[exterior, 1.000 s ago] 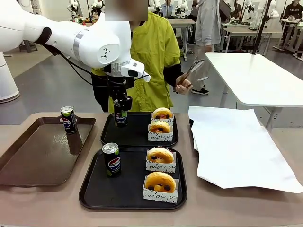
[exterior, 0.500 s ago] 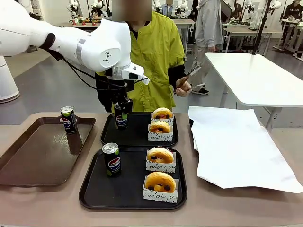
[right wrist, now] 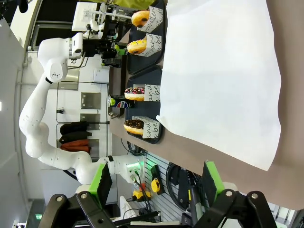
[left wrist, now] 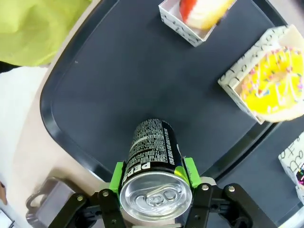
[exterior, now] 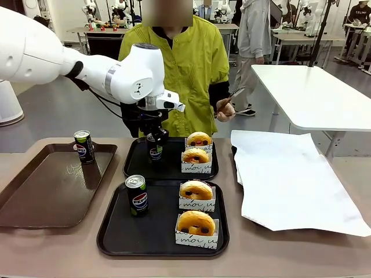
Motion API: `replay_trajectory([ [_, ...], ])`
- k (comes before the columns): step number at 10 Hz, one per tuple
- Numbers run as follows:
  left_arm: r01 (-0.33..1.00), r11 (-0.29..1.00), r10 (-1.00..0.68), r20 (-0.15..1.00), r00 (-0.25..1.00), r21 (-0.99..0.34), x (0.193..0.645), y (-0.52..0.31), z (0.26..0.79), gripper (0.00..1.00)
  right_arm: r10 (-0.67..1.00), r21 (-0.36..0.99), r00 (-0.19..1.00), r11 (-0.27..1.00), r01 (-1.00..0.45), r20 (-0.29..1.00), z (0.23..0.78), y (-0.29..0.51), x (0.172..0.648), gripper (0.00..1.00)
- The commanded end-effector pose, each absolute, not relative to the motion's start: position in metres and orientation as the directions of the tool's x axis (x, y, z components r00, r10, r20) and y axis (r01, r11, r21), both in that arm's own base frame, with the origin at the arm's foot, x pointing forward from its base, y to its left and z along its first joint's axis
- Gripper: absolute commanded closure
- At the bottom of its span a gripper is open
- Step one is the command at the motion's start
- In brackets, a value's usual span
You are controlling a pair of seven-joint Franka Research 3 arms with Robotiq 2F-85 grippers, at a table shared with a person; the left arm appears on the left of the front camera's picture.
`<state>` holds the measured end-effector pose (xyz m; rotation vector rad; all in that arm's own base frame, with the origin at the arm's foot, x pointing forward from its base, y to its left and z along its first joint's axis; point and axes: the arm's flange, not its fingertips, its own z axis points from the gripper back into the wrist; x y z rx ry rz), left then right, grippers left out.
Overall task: Set up donuts and drinks on trays.
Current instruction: Pick up one Pepsi coke from the Handle tray and place it on the Flat Tray without a Pepsi coke.
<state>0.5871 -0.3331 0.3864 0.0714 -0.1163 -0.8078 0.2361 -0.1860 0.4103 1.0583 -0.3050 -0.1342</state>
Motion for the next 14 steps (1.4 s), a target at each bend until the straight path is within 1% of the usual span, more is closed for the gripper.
replay_trajectory([
  [1, 0.690, 0.711, -0.703, 0.099, 0.704, 0.136, 0.591, -0.332, 0.386, 0.00, -0.256, 0.879, 0.944, 0.473, -0.065, 0.208, 0.409, -0.185, 0.238, 0.00],
  [3, 0.705, 0.698, -0.715, 0.100, 0.691, 0.125, 0.589, -0.332, 0.388, 0.00, -0.256, 0.879, 0.944, 0.473, -0.065, 0.208, 0.409, -0.185, 0.238, 0.00],
  [4, 0.713, 0.691, -0.722, 0.104, 0.684, 0.115, 0.587, -0.331, 0.398, 0.00, -0.256, 0.879, 0.944, 0.473, -0.065, 0.208, 0.409, -0.185, 0.238, 0.00],
  [5, 0.709, 0.694, -0.720, 0.101, 0.687, 0.124, 0.575, -0.329, 0.413, 0.10, -0.256, 0.879, 0.944, 0.473, -0.065, 0.208, 0.409, -0.185, 0.238, 0.00],
  [6, 0.695, 0.707, -0.707, 0.126, 0.696, 0.130, 0.559, -0.324, 0.429, 0.01, -0.256, 0.879, 0.944, 0.473, -0.065, 0.208, 0.409, -0.185, 0.238, 0.00],
  [8, 0.620, 0.780, -0.625, 0.118, 0.772, 0.079, 0.532, -0.311, 0.457, 0.00, -0.256, 0.879, 0.944, 0.473, -0.065, 0.208, 0.409, -0.185, 0.238, 0.00],
  [9, 0.597, 0.799, -0.601, 0.122, 0.790, 0.070, 0.518, -0.305, 0.468, 0.00, -0.256, 0.879, 0.944, 0.473, -0.065, 0.208, 0.409, -0.185, 0.238, 0.00],
  [10, 0.578, 0.814, -0.580, 0.135, 0.803, 0.056, 0.502, -0.301, 0.474, 0.00, -0.256, 0.879, 0.944, 0.473, -0.065, 0.208, 0.409, -0.185, 0.238, 0.00],
  [12, 0.491, 0.871, -0.489, 0.134, 0.862, 0.021, 0.478, -0.293, 0.481, 0.00, -0.256, 0.879, 0.944, 0.473, -0.065, 0.208, 0.409, -0.185, 0.238, 0.00],
  [13, 0.583, 0.810, -0.585, 0.126, 0.801, 0.057, 0.508, -0.308, 0.485, 0.00, -0.256, 0.879, 0.944, 0.473, -0.065, 0.208, 0.409, -0.185, 0.238, 0.00],
  [14, 0.583, 0.810, -0.585, 0.126, 0.801, 0.057, 0.508, -0.308, 0.485, 0.00, -0.256, 0.879, 0.944, 0.473, -0.065, 0.208, 0.409, -0.185, 0.238, 0.00],
])
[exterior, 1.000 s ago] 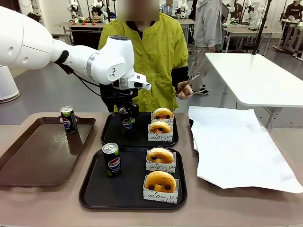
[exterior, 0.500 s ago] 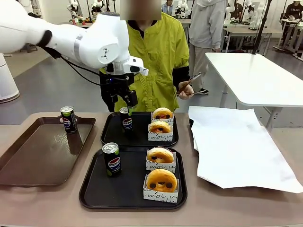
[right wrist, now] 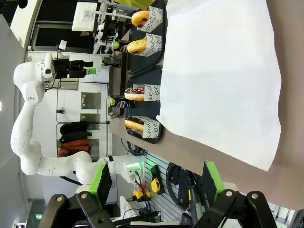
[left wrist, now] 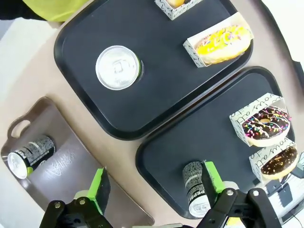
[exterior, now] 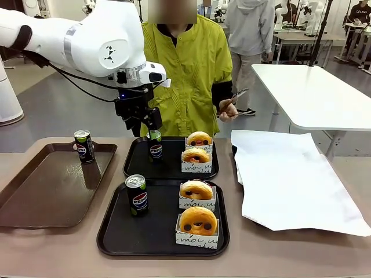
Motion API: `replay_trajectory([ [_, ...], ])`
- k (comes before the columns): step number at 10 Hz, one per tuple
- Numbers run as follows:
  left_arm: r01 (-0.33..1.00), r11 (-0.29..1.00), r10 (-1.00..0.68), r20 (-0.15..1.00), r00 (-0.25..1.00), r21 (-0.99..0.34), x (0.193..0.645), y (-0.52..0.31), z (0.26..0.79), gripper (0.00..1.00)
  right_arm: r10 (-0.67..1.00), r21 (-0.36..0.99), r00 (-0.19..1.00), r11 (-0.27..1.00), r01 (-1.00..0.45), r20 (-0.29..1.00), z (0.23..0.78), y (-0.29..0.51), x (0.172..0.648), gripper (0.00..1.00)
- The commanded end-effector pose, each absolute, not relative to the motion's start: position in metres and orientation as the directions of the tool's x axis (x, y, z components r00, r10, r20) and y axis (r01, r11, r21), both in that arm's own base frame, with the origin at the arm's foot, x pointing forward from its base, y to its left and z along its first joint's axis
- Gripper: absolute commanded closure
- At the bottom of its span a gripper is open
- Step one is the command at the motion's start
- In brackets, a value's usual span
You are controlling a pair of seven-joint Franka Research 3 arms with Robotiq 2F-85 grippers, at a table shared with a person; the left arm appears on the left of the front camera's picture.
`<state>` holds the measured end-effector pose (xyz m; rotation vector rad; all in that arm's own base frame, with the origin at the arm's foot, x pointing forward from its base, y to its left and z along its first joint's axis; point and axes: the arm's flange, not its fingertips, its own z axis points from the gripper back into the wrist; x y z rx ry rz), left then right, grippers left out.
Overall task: Set up donuts and drinks on trays.
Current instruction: Pick up one Pepsi coke from the Handle tray and place it on the Flat Tray without a Pepsi coke.
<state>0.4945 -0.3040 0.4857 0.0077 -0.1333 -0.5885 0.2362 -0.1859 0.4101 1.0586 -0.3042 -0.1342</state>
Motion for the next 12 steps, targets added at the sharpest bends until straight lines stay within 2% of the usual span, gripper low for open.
replay_trajectory([
  [1, 0.583, 0.810, -0.585, 0.126, 0.801, 0.057, 0.508, -0.308, 0.485, 0.00, -0.256, 0.879, 0.944, 0.473, -0.065, 0.208, 0.409, -0.185, 0.238, 0.00],
  [8, 0.569, 0.821, -0.570, 0.127, 0.812, 0.043, 0.507, -0.310, 0.483, 0.00, -0.256, 0.879, 0.944, 0.473, -0.065, 0.208, 0.409, -0.185, 0.238, 0.00],
  [10, 0.474, 0.846, -0.455, 0.132, 0.880, -0.244, 0.497, -0.245, 0.512, 0.00, -0.256, 0.879, 0.944, 0.473, -0.065, 0.208, 0.409, -0.185, 0.238, 0.00],
  [11, 0.464, 0.844, -0.457, 0.092, 0.885, -0.267, 0.473, -0.207, 0.516, 0.00, -0.256, 0.879, 0.944, 0.473, -0.065, 0.208, 0.409, -0.185, 0.238, 0.00],
  [12, 0.412, 0.862, -0.394, 0.121, 0.911, -0.295, 0.433, -0.170, 0.511, 0.00, -0.256, 0.879, 0.944, 0.473, -0.065, 0.208, 0.409, -0.185, 0.238, 0.00],
])
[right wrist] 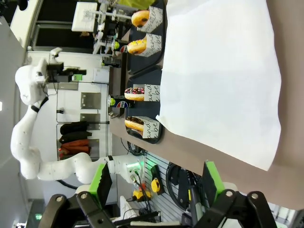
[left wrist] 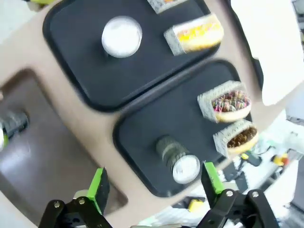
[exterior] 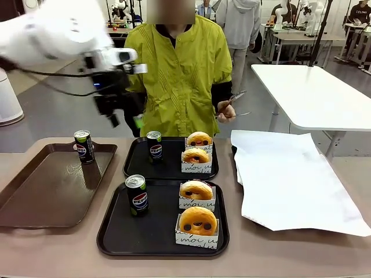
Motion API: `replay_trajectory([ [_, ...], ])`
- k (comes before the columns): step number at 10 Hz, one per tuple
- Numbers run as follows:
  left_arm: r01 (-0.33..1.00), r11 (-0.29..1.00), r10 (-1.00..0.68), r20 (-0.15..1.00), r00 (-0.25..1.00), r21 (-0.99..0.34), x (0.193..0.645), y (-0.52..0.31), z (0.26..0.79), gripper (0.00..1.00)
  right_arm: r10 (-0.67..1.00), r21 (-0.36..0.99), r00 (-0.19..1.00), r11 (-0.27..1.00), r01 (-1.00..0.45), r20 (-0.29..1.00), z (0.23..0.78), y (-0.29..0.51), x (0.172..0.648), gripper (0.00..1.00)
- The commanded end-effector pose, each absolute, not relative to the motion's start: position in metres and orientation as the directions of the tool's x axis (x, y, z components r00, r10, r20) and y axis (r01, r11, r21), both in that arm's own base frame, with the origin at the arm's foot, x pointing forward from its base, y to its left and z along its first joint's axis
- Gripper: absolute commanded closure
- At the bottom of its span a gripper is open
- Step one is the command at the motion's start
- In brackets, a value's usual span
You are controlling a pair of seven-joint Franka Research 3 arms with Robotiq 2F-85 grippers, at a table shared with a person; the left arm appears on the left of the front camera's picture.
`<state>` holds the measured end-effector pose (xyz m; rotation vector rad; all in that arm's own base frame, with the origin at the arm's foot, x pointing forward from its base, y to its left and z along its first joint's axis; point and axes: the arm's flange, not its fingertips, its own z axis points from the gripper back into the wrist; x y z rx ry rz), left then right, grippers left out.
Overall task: Set up donuts and drinks on trays.
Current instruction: Pick up one Pepsi coke from the Handle tray and place it on the Flat Tray without a Pepsi coke.
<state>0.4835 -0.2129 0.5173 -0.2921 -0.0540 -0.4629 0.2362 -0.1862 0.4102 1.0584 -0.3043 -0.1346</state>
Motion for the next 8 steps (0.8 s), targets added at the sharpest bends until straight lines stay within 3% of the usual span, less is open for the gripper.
replay_trajectory([
  [1, 0.365, 0.862, -0.323, 0.174, 0.931, -0.353, 0.411, -0.125, 0.520, 0.00, -0.256, 0.879, 0.944, 0.473, -0.065, 0.208, 0.409, -0.185, 0.238, 0.00],
  [3, 0.305, 0.807, -0.218, 0.226, 0.950, -0.505, 0.413, -0.044, 0.536, 0.00, -0.256, 0.879, 0.944, 0.473, -0.065, 0.208, 0.409, -0.185, 0.238, 0.00],
  [6, 0.287, 0.571, -0.031, 0.329, 0.944, -0.769, 0.379, 0.047, 0.515, 0.00, -0.256, 0.879, 0.944, 0.473, -0.065, 0.208, 0.409, -0.185, 0.238, 0.00],
  [8, 0.231, 0.441, -0.045, 0.235, 0.971, -0.867, 0.406, 0.085, 0.505, 0.00, -0.256, 0.879, 0.944, 0.473, -0.065, 0.208, 0.409, -0.185, 0.238, 0.00],
])
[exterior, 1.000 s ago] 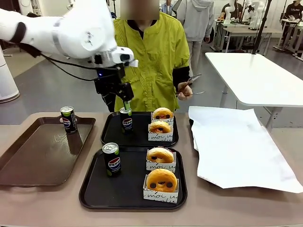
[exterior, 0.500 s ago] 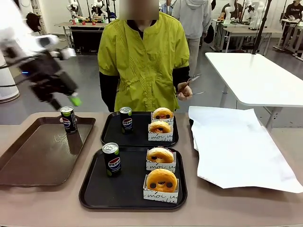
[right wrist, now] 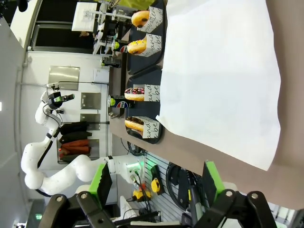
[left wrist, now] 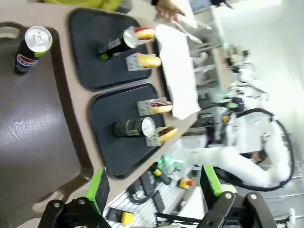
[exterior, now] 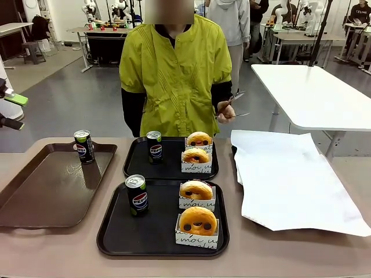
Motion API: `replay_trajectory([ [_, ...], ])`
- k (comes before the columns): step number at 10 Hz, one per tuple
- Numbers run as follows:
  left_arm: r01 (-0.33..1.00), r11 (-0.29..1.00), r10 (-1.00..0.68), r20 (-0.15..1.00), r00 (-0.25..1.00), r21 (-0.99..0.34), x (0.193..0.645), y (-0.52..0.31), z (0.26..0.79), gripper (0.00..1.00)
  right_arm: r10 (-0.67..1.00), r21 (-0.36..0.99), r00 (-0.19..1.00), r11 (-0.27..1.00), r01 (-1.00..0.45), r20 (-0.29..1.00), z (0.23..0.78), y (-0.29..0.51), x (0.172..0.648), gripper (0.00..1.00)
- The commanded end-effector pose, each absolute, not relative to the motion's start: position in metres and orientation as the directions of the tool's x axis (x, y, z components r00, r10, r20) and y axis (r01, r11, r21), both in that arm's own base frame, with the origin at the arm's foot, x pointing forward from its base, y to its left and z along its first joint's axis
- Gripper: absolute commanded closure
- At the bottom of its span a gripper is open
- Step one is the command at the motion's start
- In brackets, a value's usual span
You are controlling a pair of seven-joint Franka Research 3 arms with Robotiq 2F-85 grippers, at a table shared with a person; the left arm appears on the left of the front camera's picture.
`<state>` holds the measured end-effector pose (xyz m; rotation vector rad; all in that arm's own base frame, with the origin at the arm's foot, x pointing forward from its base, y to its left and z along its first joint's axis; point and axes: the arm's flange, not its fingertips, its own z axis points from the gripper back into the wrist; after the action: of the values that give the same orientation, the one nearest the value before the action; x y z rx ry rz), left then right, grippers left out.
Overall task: Set up donuts and drinks on trays.
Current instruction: Pick up one Pepsi coke from the Handle tray and place it on the Flat Tray without a Pepsi coke.
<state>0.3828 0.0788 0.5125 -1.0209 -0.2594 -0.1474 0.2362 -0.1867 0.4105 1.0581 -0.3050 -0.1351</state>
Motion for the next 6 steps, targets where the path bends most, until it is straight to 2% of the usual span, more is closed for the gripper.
replay_trajectory([
  [1, 0.192, 0.357, -0.005, 0.204, 0.979, -0.914, 0.405, 0.109, 0.488, 0.00, -0.256, 0.879, 0.944, 0.473, -0.065, 0.208, 0.409, -0.185, 0.238, 0.00],
  [2, 0.186, 0.279, 0.023, 0.200, 0.979, -0.942, 0.398, 0.127, 0.470, 0.00, -0.256, 0.879, 0.944, 0.473, -0.065, 0.208, 0.409, -0.185, 0.238, 0.00],
  [3, 0.165, 0.264, 0.029, 0.179, 0.983, -0.950, 0.391, 0.135, 0.458, 0.00, -0.256, 0.879, 0.944, 0.473, -0.065, 0.208, 0.409, -0.185, 0.238, 0.00],
  [5, 0.159, 0.316, 0.008, 0.170, 0.985, -0.935, 0.401, 0.129, 0.458, 0.00, -0.256, 0.879, 0.944, 0.473, -0.065, 0.208, 0.409, -0.185, 0.238, 0.00],
  [6, 0.146, 0.278, 0.032, 0.161, 0.986, -0.949, 0.385, 0.135, 0.448, 0.00, -0.256, 0.879, 0.944, 0.473, -0.065, 0.208, 0.409, -0.185, 0.238, 0.00],
])
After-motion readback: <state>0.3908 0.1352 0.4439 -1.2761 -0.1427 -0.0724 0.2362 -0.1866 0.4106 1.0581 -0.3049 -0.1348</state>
